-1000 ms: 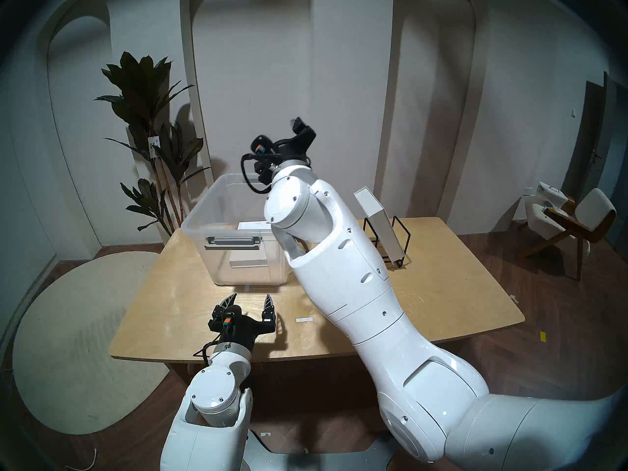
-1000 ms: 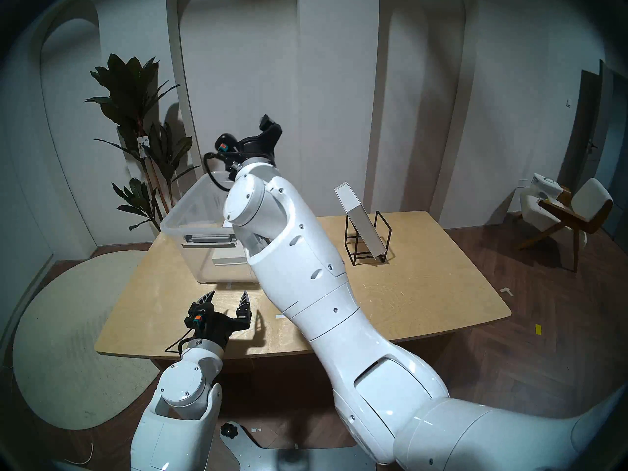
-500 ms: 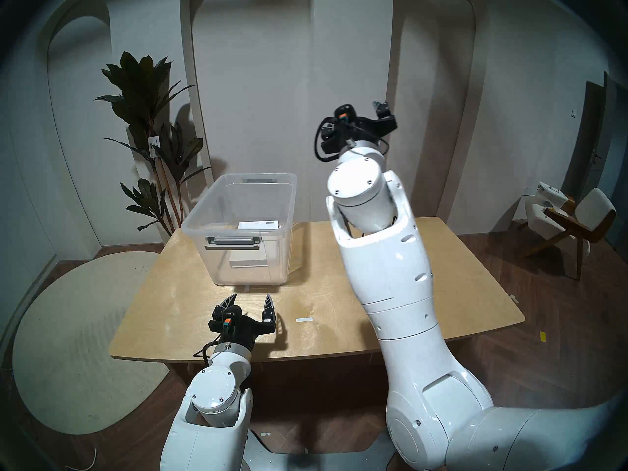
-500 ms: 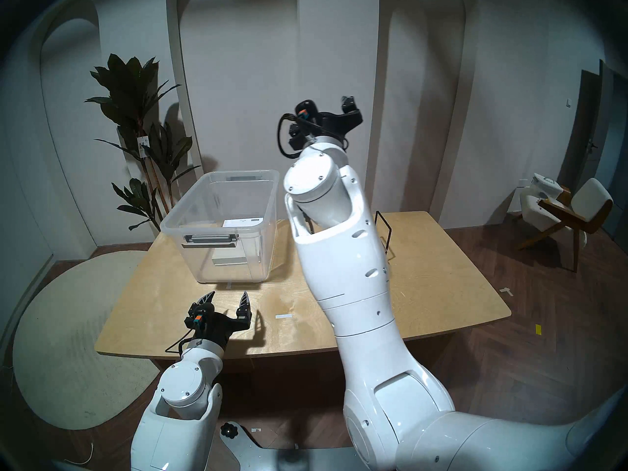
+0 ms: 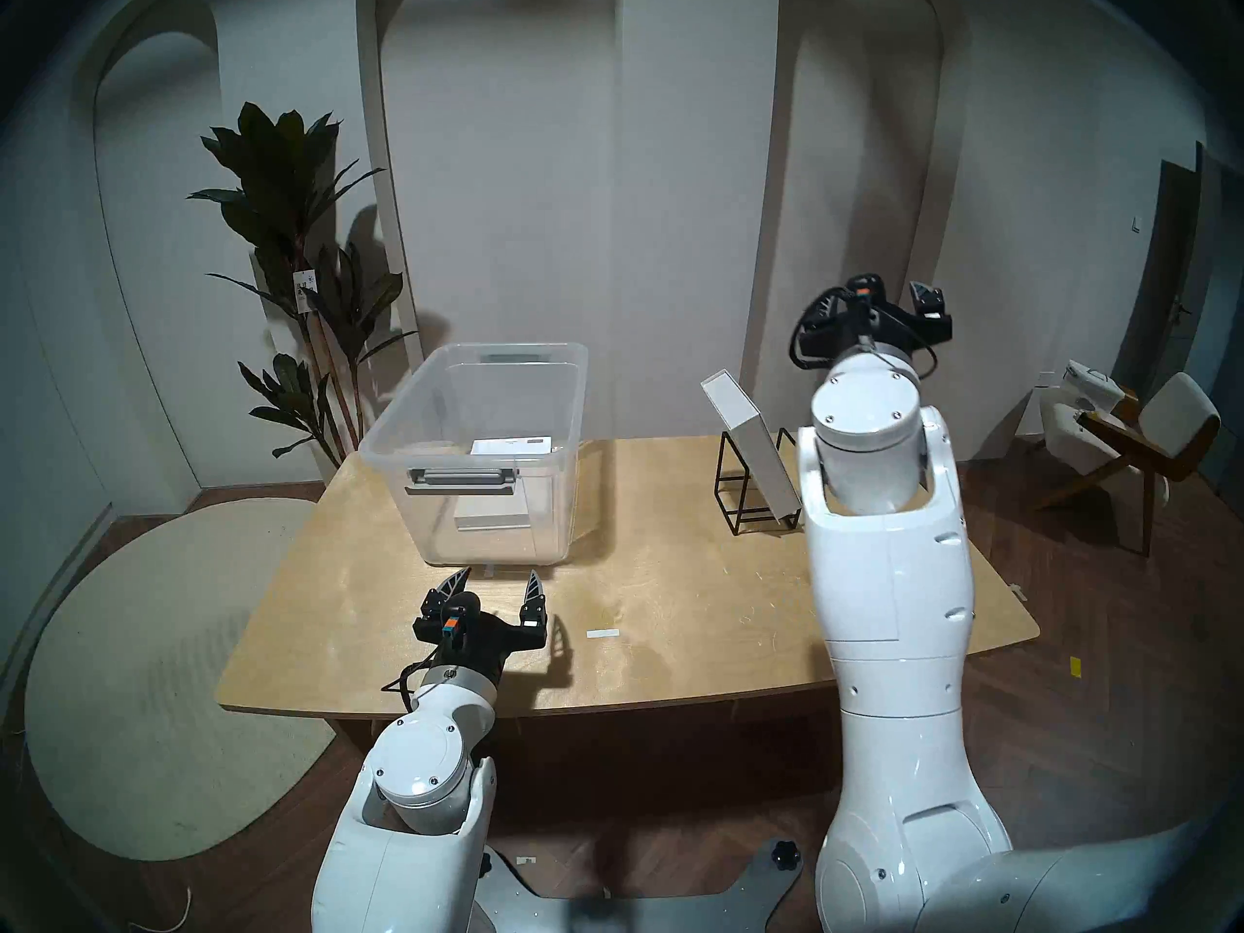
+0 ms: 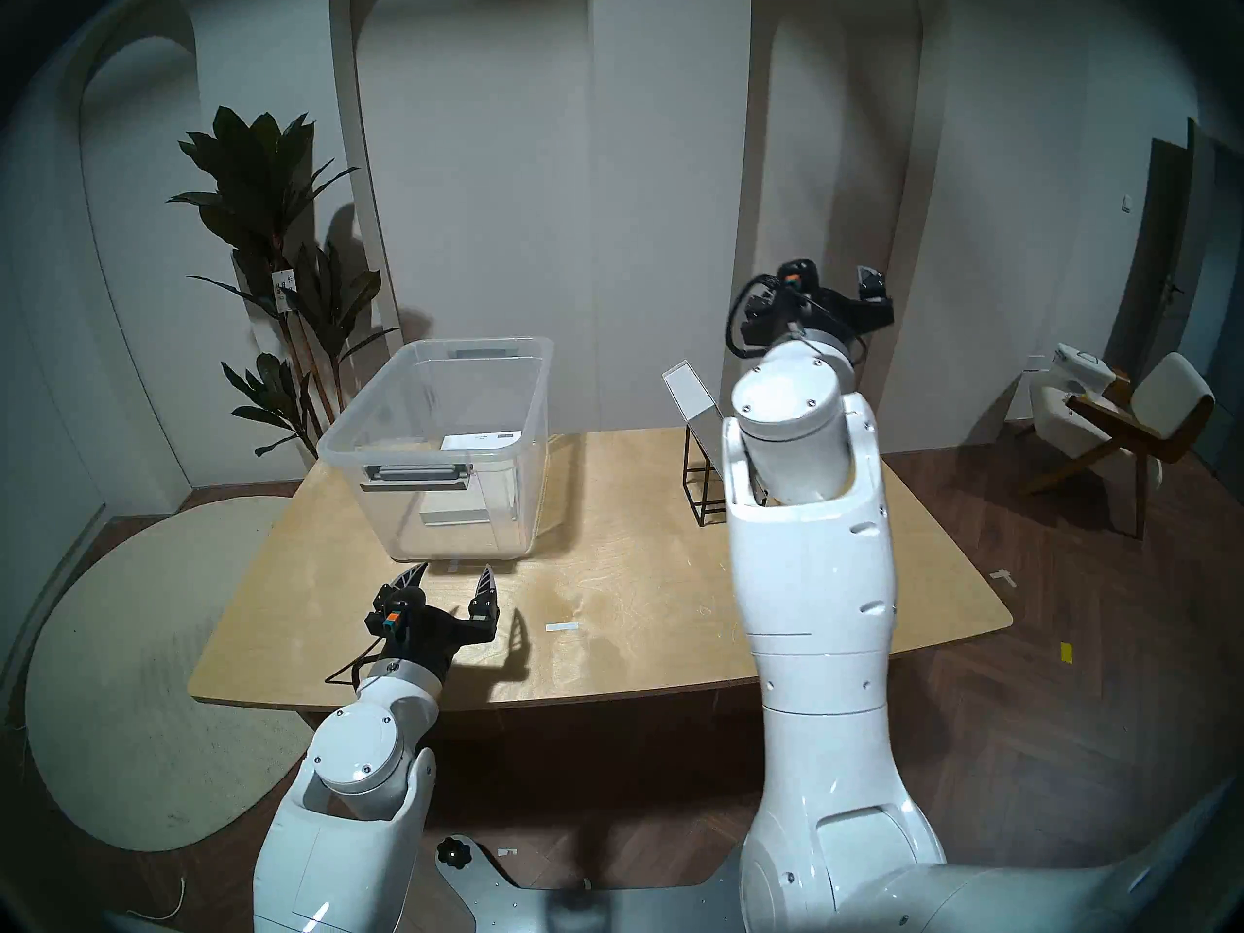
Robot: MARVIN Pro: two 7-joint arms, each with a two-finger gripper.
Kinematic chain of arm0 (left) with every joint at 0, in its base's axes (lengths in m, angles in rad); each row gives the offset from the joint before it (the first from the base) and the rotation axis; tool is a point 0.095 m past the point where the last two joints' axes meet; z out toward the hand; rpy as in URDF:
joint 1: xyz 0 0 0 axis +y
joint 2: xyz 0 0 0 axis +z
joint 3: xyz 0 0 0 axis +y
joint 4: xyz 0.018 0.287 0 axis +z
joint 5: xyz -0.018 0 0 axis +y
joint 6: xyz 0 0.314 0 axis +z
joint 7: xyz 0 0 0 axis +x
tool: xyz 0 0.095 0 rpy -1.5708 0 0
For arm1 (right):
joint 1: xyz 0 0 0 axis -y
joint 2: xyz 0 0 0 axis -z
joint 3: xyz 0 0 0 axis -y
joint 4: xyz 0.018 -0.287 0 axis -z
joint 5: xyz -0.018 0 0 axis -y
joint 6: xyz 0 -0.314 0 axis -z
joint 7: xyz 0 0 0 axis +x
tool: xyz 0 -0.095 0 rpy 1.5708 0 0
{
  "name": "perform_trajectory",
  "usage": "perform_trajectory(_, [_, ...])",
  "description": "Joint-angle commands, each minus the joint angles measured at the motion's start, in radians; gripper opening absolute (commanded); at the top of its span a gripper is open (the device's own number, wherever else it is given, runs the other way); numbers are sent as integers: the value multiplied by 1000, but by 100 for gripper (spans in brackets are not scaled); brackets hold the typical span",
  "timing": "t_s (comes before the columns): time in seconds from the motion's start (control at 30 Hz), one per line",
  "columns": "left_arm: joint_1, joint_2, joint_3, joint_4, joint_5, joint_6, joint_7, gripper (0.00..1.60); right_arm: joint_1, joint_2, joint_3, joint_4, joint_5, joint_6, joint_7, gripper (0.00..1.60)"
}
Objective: Pack the books into the storage box
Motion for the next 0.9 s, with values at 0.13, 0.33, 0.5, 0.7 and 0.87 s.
perform_trajectory(0.13, [-41, 65, 32, -44, 43, 13, -67, 160, -166, 60, 155, -42, 86, 12, 128, 160])
perform_trajectory(0.33, [-51, 91, 73, -71, 57, 30, -124, 160, -244, 91, 229, -59, 140, -31, 228, 160])
perform_trajectory(0.5, [-79, 126, 107, -111, 77, 59, -187, 160, -315, 118, 268, -87, 193, -103, 319, 160])
perform_trajectory(0.7, [-133, 126, 140, -110, 65, 101, -248, 160, -361, 137, 299, -103, 255, -180, 394, 160])
perform_trajectory(0.87, [-182, 97, 162, -87, 5, 136, -317, 160, -380, 159, 336, -92, 302, -253, 447, 160])
